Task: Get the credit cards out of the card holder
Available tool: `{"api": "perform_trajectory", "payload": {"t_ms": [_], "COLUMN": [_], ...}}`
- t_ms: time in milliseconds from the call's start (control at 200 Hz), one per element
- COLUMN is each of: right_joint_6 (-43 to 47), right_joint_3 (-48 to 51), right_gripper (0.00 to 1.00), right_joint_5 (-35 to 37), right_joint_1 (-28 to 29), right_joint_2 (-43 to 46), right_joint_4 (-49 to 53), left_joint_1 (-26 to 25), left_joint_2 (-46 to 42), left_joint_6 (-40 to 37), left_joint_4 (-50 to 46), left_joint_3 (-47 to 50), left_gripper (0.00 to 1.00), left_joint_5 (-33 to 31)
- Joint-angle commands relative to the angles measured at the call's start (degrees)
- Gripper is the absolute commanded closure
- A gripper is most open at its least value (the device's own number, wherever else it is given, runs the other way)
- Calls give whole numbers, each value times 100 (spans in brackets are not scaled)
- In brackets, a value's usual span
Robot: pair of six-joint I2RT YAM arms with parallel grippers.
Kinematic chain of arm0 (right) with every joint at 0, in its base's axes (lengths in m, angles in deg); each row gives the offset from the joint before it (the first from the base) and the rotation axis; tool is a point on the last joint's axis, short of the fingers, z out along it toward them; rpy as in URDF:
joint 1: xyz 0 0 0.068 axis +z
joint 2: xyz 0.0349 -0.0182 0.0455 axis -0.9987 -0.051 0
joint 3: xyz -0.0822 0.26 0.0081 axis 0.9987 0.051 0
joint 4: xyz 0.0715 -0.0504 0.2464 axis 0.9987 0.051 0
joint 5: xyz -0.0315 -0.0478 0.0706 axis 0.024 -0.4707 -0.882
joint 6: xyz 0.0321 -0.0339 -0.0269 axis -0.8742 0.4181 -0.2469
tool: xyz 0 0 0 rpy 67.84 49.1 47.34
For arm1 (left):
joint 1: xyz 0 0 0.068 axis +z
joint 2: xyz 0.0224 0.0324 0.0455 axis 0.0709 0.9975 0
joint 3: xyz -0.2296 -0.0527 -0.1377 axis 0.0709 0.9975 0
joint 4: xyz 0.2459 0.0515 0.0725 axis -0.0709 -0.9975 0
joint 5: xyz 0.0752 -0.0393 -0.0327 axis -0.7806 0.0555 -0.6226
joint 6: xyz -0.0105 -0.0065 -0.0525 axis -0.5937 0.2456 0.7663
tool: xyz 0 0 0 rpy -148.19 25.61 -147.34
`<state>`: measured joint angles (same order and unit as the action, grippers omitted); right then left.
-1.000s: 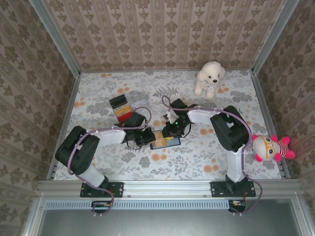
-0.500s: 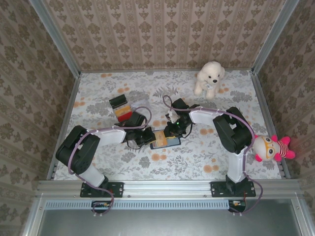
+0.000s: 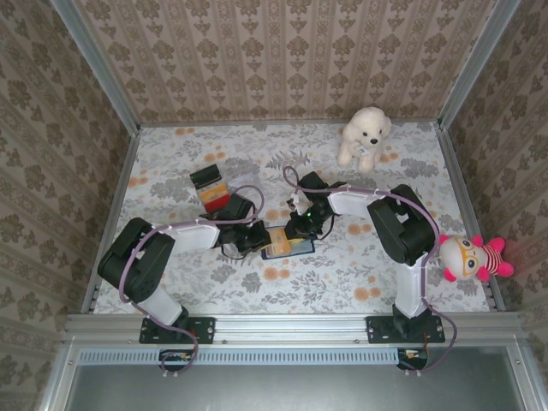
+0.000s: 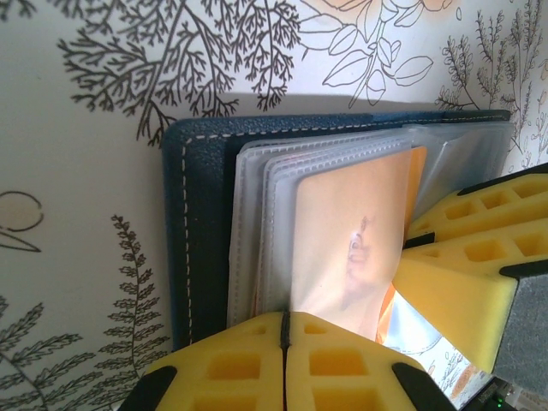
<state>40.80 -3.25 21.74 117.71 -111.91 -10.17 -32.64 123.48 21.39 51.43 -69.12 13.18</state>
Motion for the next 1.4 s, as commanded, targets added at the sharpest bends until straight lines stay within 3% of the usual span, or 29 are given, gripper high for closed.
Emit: {"api": "perform_trajectory", "payload": {"t_ms": [0, 475, 530, 675, 770, 1395], "right_joint_6": [69, 331, 268, 47, -34, -222], "right_joint_3": [-54, 317, 325, 238, 198, 65], "right_gripper": [91, 96, 93, 72, 69, 79], "right_joint_5": [-102, -237, -265, -289, -285, -561], "right_joint_1": [35, -268, -268, -233, -207, -110], "right_joint_2": [-104, 350, 323, 124, 18, -197], "right_joint_4": [15, 151, 86, -71, -142, -435], "left_joint_1": [-2, 15, 17, 10, 14, 6], "left_joint_2": [280, 261, 270, 297, 314, 359], "left_joint_6": [-23, -92, -104, -119, -119, -137], "left_joint_4": [-644, -772, -770, -780, -781, -754], "left_joint_3": [118, 52, 48, 22, 19, 48], "left_gripper": [93, 93, 93, 93, 93, 93], "left_joint_5": [-290, -336, -335, -318, -304, -291]}}
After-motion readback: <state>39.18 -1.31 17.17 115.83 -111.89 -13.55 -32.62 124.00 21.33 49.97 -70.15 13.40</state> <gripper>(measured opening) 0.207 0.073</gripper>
